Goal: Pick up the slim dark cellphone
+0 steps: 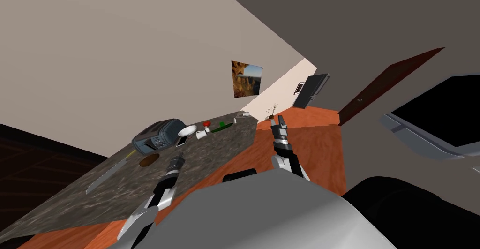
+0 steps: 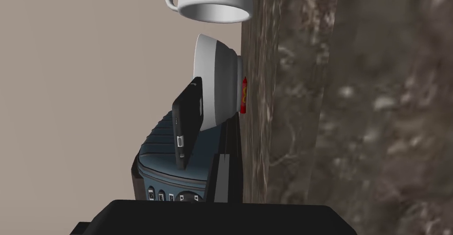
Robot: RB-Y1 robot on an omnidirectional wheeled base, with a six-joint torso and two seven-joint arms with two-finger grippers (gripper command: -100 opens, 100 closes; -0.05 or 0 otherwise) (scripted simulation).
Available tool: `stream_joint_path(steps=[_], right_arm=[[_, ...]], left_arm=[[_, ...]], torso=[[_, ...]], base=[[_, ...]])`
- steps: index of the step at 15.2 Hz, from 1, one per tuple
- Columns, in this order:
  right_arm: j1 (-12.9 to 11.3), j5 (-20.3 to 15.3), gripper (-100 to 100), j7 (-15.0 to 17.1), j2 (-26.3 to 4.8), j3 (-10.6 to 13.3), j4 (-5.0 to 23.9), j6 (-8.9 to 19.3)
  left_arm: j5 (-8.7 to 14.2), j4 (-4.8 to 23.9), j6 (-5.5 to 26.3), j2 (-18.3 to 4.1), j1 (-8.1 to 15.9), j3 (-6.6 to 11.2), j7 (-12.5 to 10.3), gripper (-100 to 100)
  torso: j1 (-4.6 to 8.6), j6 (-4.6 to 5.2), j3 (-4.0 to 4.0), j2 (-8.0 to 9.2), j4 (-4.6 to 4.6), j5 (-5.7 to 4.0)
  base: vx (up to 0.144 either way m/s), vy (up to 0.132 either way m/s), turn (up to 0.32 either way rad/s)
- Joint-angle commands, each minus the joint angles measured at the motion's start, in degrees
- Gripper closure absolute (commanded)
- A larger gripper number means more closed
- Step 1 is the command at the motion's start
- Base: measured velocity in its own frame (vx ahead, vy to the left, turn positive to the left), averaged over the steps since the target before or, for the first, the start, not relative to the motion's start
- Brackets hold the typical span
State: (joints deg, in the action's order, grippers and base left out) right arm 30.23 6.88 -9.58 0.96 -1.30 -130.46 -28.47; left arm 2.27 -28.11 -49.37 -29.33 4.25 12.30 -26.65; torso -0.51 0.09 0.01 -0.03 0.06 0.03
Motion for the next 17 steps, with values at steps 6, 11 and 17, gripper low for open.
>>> stream_joint_path(steps=[6, 11, 17], right_arm=[[0.0, 0.0, 0, 0.0, 0.0, 0.0, 0.0, 0.0], [0.01, 0.0, 0, 0.0, 0.0, 0.0, 0.0, 0.0], [0.01, 0.0, 0, 0.0, 0.0, 0.0, 0.0, 0.0]], left_arm=[[3.16, -1.96, 4.05, 4.84, 2.8, 0.48, 8.12, 100], [5.5, -5.08, 7.64, 8.4, 4.01, 0.9, 13.58, 100], [7.84, -8.2, 11.22, 11.95, 5.21, 1.33, 19.19, 100]], torso=[[-0.12, 0.01, 0.04, 0.06, 0.02, 0.04], [0.09, -0.02, -0.01, -0.04, 0.0, -0.01], [0.03, -0.02, -0.03, -0.07, -0.01, 0.0]], base=[[-0.104, 0.111, -0.049], [-0.081, 0.068, -0.033], [-0.079, 0.077, -0.037]])
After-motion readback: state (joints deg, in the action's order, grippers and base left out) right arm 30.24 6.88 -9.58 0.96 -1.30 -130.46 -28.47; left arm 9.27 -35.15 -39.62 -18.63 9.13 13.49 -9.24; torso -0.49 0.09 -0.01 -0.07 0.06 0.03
